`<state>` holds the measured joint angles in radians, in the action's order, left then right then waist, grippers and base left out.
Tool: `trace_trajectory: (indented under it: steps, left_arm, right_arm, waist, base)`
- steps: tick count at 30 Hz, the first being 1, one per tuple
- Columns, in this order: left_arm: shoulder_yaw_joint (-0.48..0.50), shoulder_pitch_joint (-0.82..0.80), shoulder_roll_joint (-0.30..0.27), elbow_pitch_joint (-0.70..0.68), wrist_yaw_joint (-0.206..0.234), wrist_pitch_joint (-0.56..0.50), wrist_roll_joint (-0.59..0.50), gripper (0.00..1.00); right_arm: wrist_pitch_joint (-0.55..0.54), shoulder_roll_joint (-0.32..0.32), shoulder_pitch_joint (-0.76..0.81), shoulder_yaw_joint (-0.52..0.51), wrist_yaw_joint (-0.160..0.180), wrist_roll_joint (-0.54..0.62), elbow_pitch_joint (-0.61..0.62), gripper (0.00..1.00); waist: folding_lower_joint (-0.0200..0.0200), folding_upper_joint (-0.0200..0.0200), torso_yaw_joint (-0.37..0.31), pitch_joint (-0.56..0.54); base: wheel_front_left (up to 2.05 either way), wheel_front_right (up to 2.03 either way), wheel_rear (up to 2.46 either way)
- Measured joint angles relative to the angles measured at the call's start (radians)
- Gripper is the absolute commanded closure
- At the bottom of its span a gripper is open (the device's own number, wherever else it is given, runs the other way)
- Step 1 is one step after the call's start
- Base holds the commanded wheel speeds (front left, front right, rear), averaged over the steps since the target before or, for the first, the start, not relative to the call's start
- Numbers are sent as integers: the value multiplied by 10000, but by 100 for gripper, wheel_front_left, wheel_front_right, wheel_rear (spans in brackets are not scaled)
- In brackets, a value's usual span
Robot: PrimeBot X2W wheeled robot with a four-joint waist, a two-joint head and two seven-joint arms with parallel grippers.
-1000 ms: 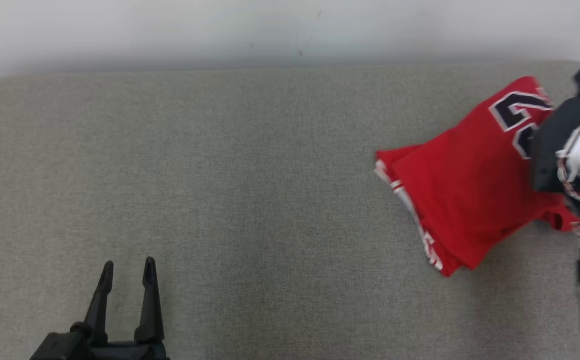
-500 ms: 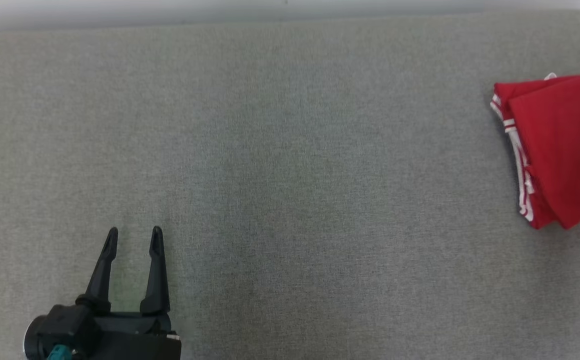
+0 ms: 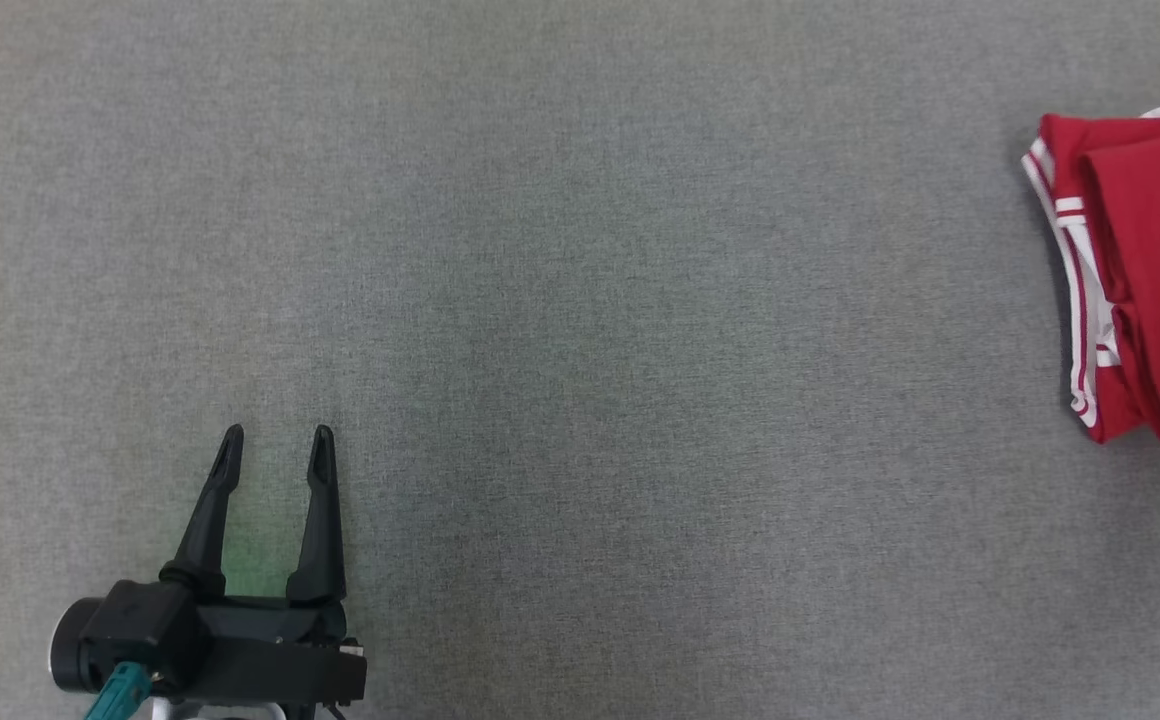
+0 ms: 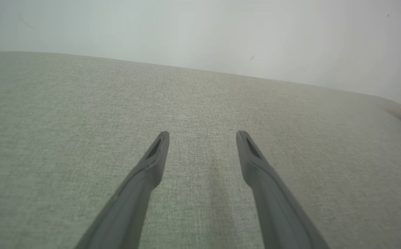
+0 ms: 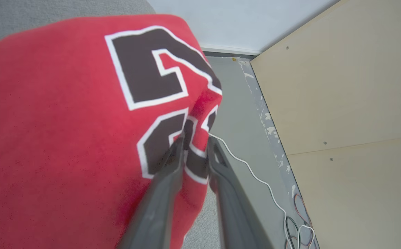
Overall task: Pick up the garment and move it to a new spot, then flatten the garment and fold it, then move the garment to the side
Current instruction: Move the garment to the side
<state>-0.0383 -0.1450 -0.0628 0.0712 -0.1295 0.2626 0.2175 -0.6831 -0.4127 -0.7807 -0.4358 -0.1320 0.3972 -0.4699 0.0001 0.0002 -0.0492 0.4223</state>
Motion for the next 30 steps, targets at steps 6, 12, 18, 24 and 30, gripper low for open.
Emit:
trace_trajectory:
  steps: [6,12,18,24,30]
  left_arm:
    - [-192,-23,-171,-437,-2,0,-136,0]
    - [460,448,-63,-566,-21,0,-192,0]
    - [857,973,52,-372,69,0,25,0]
    - [1137,1434,104,-96,366,0,176,0]
    - [1256,1736,117,84,612,0,556,0]
  right_arm:
    - [732,125,0,453,0,-58,-339,0]
    - [1992,525,495,1432,0,-1003,-48,0]
    - [3687,1018,2228,2698,0,-2456,1072,0]
    - [4982,1659,4262,3847,0,-3634,2623,0]
    - [6264,2207,5757,4153,0,-4314,3505,0]
  waist:
    - [-1,0,-151,-382]
    - [-2,-1,-283,-1030]
    - [-4,-2,-379,-1858]
    - [-4,-2,-467,-2714]
    - [-5,-3,-483,-3329]
  base:
    - [0,0,0]
    - [0,0,0]
    - [0,0,0]
    - [0,0,0]
    - [0,0,0]
